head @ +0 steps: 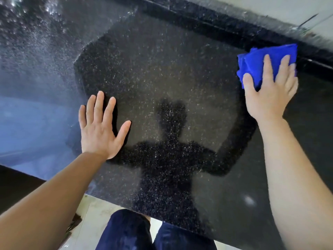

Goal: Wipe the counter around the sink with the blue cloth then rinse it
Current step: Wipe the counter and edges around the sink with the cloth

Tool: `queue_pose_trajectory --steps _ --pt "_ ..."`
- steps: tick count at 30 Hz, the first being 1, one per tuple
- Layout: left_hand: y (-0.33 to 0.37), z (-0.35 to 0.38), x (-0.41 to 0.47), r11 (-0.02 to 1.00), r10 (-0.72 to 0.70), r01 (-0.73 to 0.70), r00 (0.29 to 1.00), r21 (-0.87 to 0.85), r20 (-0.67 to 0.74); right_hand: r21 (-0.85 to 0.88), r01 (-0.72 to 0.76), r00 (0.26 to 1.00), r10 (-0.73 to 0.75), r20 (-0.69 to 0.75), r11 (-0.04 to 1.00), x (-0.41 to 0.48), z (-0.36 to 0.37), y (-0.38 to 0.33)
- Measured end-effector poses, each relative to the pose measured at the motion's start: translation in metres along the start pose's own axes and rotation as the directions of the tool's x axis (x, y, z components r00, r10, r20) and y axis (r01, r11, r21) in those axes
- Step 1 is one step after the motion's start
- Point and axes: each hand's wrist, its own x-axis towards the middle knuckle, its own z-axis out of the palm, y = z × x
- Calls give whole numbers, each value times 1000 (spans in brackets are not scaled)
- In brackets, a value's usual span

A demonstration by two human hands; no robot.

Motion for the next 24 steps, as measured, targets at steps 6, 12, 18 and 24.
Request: queue_pose_trajectory --steps 6,12,18,24 --pt "-1 0 -1 1000 1 -1 1000 10 -9 55 78 995 -73 -73 995 -45 22 -111" --pt "-1 3 -1 1000 5 -5 1000 3 -12 76 630 772 -634 51 773 -105 26 -136" --pt "0 3 0 1000 8 -8 1000 7 4 7 728 677 -720 155 686 -63 11 -100" --pt "0 4 -2 999 19 -20 999 42 28 69 463 856 -467 222 883 -76 22 -139"
